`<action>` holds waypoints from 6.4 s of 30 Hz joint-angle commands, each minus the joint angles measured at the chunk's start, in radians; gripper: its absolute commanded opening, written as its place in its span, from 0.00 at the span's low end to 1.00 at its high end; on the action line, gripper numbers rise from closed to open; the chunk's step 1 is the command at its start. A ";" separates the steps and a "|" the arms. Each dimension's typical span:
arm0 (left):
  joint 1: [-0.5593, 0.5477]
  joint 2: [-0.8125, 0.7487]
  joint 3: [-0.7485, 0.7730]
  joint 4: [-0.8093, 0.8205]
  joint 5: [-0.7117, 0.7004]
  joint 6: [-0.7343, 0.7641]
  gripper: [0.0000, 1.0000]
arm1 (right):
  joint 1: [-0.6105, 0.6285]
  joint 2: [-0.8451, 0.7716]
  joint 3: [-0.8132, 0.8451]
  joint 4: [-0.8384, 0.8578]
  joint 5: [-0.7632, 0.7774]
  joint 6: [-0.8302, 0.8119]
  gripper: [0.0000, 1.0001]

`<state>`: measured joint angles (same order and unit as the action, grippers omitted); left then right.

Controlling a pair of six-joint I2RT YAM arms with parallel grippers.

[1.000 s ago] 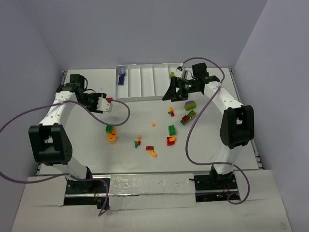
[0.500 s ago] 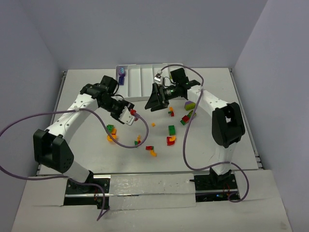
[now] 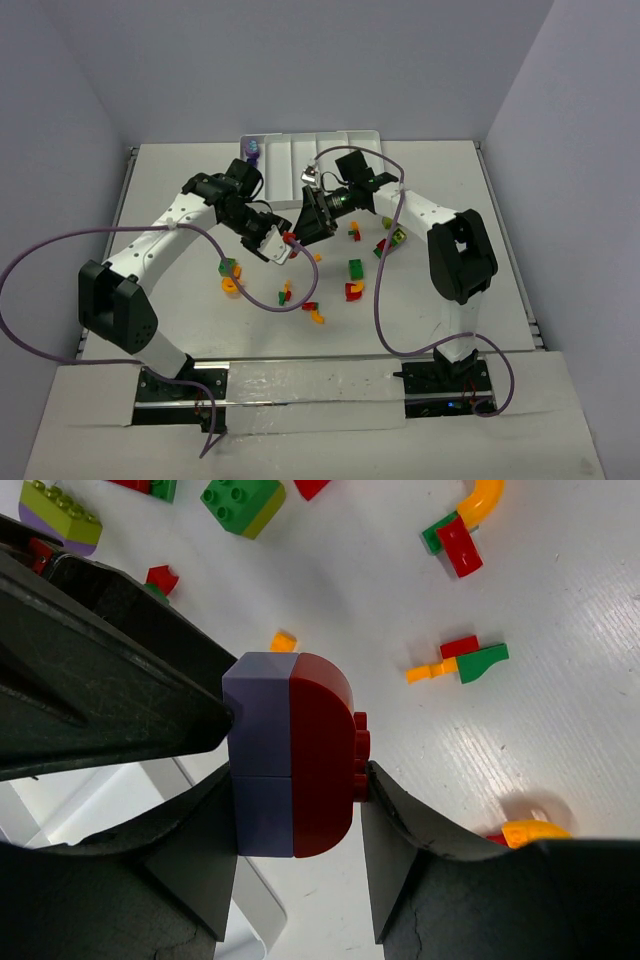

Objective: Sort the legos into containers by color

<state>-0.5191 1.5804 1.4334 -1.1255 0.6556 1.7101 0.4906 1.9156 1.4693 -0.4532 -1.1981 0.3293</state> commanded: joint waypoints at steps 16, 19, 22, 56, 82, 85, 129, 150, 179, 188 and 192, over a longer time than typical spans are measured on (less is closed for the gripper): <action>-0.023 0.007 0.035 0.002 0.010 -0.004 0.39 | 0.042 0.042 0.019 -0.018 -0.089 -0.017 0.28; -0.030 -0.001 0.025 0.052 0.001 -0.092 0.84 | 0.039 0.043 0.020 -0.005 -0.097 -0.001 0.02; -0.024 -0.006 0.040 0.080 -0.007 -0.179 0.99 | 0.030 0.030 0.003 0.002 -0.094 -0.001 0.00; 0.295 -0.094 -0.433 1.850 0.387 -2.710 0.91 | -0.111 -0.249 -0.236 0.915 0.140 0.526 0.00; 0.271 -0.020 -0.457 2.008 0.365 -2.814 0.59 | -0.075 -0.221 -0.224 0.985 0.131 0.572 0.00; 0.269 -0.014 -0.453 2.021 0.368 -2.825 0.54 | -0.075 -0.224 -0.224 0.969 0.140 0.560 0.00; 0.754 -0.249 -0.620 1.500 0.420 -2.335 0.00 | 0.073 0.537 0.690 0.384 0.715 0.180 0.00; 0.763 -0.247 -0.637 1.514 0.395 -2.326 0.00 | 0.098 0.685 0.844 0.442 0.780 0.203 0.13; 0.757 -0.040 -0.397 0.829 0.698 -1.608 0.00 | 0.000 0.368 0.410 1.059 0.077 0.624 0.92; 0.692 -0.063 -0.424 0.832 0.691 -1.619 0.00 | 0.096 0.264 0.346 0.780 0.089 0.309 0.94; 0.662 -0.062 -0.419 0.816 0.705 -1.613 0.00 | 0.127 0.277 0.391 0.638 0.116 0.177 0.94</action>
<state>0.1663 1.5448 0.9936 -0.2774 1.3007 0.0530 0.5894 2.2330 1.8078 0.3340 -1.0883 0.6725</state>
